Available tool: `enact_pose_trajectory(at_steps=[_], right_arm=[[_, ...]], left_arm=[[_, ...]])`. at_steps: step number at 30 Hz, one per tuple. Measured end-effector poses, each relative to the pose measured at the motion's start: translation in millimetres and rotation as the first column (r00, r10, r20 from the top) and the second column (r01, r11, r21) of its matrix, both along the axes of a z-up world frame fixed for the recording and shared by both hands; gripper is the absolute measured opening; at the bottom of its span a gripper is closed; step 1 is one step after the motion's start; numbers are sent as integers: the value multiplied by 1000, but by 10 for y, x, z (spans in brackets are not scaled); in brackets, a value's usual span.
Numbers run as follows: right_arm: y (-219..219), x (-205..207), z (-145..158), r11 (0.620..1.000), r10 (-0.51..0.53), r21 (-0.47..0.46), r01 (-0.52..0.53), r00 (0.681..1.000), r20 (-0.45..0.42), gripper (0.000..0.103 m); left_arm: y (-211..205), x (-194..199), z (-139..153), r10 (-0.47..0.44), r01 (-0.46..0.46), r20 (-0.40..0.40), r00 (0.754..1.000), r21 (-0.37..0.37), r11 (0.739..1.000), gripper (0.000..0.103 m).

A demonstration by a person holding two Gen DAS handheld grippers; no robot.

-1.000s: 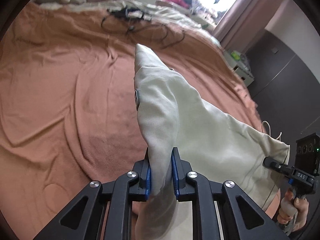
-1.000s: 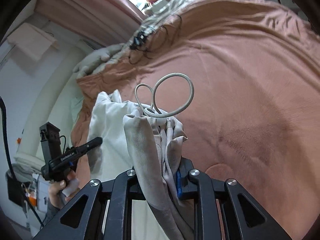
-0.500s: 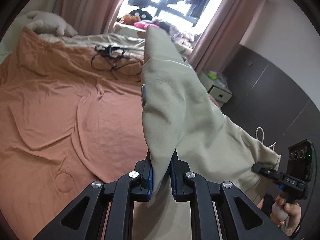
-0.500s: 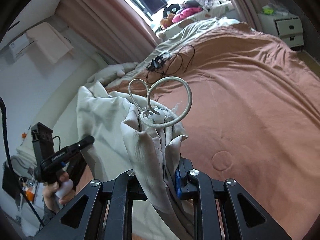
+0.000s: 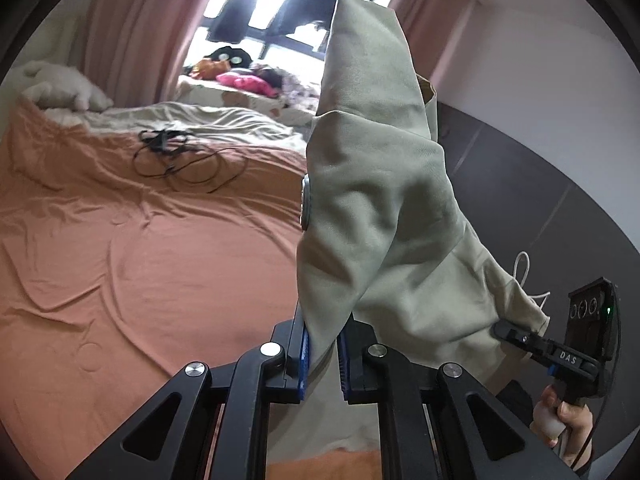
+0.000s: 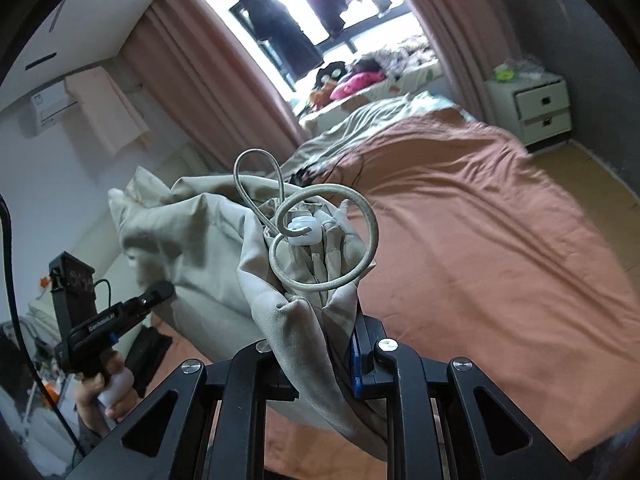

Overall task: Fold large clothes
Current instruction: 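Lift the folded jacket off the duvet with both tools and carry it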

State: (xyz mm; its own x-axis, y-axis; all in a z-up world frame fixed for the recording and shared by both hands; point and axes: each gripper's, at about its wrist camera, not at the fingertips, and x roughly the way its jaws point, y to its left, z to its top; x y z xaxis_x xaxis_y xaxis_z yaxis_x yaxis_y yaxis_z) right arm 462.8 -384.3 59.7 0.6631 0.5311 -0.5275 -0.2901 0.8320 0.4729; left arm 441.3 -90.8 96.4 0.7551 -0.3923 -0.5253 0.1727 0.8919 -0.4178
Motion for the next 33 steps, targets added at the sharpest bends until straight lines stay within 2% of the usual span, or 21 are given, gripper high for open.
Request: enact_pose_trajectory(at_steps=[11,16,21,27,29,33], right_arm=[[-1090,-462,385,981,-181,-60,183,983,43,18],[-1601,-700,509,963,-252,-79,257,966,61,18],[-1992,-860,577,943,-309,-107,314,949,57,18],[-2307,-824,472,920,-359,-162,357,933,18,18],[-2382,-719,367,912,-377,-173,371,926,-2,18],[-2476,-422,110,902,-400,-195,385,916,-40,18]], left_arm=[[-1130,-90,201,-158,159,16,987,-50,986,11],[-1615,-140,228,-251,252,20,968,-66,966,10],[-2021,-132,166,-323,320,-12,946,-109,941,10],[-2358,-5,-67,-373,359,-71,925,-154,921,10],[-2447,102,-190,-383,361,-112,917,-176,916,10],[-2572,411,-484,-382,352,-183,906,-176,919,10]])
